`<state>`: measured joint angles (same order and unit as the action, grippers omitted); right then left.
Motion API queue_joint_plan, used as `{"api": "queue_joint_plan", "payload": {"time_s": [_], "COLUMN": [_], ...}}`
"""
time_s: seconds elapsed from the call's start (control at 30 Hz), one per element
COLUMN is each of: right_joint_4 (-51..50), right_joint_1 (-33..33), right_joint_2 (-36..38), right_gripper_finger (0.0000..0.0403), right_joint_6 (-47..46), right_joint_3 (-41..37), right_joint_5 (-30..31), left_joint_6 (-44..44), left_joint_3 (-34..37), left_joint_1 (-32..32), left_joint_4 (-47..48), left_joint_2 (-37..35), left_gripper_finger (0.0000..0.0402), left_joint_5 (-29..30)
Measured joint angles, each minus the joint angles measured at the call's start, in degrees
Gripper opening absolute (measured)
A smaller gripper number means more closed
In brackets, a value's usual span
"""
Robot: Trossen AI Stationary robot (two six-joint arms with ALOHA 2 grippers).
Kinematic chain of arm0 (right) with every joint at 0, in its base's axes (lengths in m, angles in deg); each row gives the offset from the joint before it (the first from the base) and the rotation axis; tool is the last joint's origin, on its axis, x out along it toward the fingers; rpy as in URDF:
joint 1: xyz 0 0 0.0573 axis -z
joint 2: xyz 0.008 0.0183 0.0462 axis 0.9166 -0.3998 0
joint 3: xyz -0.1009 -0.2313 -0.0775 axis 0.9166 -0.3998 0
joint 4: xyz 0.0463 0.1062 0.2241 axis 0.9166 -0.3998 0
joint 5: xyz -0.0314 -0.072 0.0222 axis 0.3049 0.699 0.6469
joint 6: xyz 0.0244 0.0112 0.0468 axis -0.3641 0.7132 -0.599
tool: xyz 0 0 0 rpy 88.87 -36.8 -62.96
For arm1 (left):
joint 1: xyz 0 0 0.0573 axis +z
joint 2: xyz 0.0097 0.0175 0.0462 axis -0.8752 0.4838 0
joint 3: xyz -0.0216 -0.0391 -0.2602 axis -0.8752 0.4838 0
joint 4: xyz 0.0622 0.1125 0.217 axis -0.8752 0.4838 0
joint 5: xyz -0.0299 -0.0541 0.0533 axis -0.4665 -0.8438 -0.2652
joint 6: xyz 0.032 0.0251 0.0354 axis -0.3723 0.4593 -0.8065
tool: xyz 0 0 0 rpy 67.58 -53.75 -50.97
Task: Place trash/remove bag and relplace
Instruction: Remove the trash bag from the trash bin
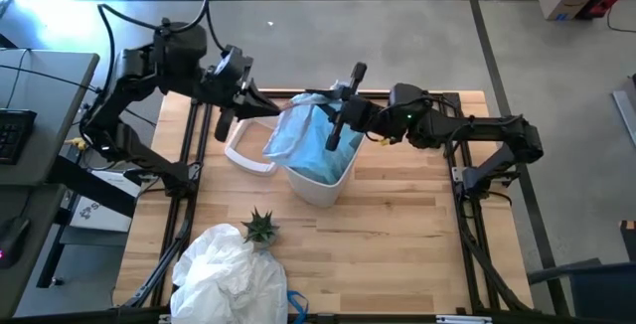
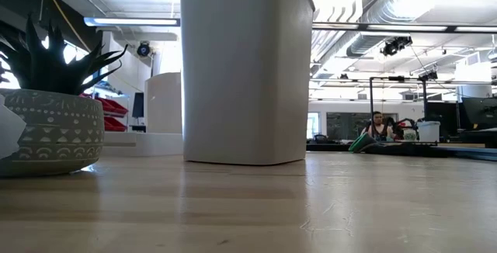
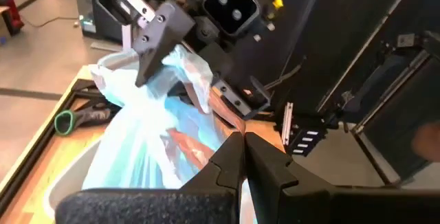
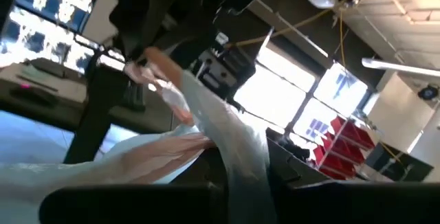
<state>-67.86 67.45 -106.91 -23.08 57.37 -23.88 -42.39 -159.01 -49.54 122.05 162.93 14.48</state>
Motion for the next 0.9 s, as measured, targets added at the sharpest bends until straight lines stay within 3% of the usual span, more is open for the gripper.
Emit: {"api": "queue_joint_plan", "payload": {"time_s": [0.2, 0.33, 0.5, 0.63, 0.7, 0.8, 0.9], "right_joint_4": [2.28, 3.74, 4.22, 4.72, 5.71, 6.73, 8.13], "right_joint_1": [-0.04, -0.52, -1.15, -1.53, -1.85, -2.06, -2.14], "right_joint_2": [0.33, 0.52, 1.23, 2.14, 2.51, 2.71, 2.71], "right_gripper_finger": [0.0021, 0.0021, 0.0021, 0.0021, 0.0021, 0.0021, 0.0021], "right_joint_6": [0.07, 0.41, 1.72, 1.53, 1.71, 3.1, 4.32], "right_joint_3": [-0.02, -0.02, -0.02, -0.02, -0.02, -0.02, -0.02], "right_joint_5": [-1.18, -1.45, -0.66, -1.03, -0.76, -0.41, -0.33], "left_joint_6": [-3.26, -5.35, -6.22, -7.41, -7.11, -8.26, -9.33], "left_joint_3": [0.0, -0.02, -0.02, 0.0, 1.16, 4.84, 10.25], "left_joint_1": [-1.83, -0.69, 0.46, 1.18, 1.64, 0.99, -0.44], "left_joint_4": [0.87, 8.56, 14.1, 19.0, 19.0, 15.21, 10.94], "left_joint_2": [-0.81, -1.1, -1.59, -1.97, -1.98, -2.09, -2.06], "left_gripper_finger": [0.0, 0.0, 0.0, 0.0, 0.0, 0.0, 0.0], "left_joint_5": [1.74, 11.53, 16.11, 24.13, 21.9, 12.73, 11.95]}}
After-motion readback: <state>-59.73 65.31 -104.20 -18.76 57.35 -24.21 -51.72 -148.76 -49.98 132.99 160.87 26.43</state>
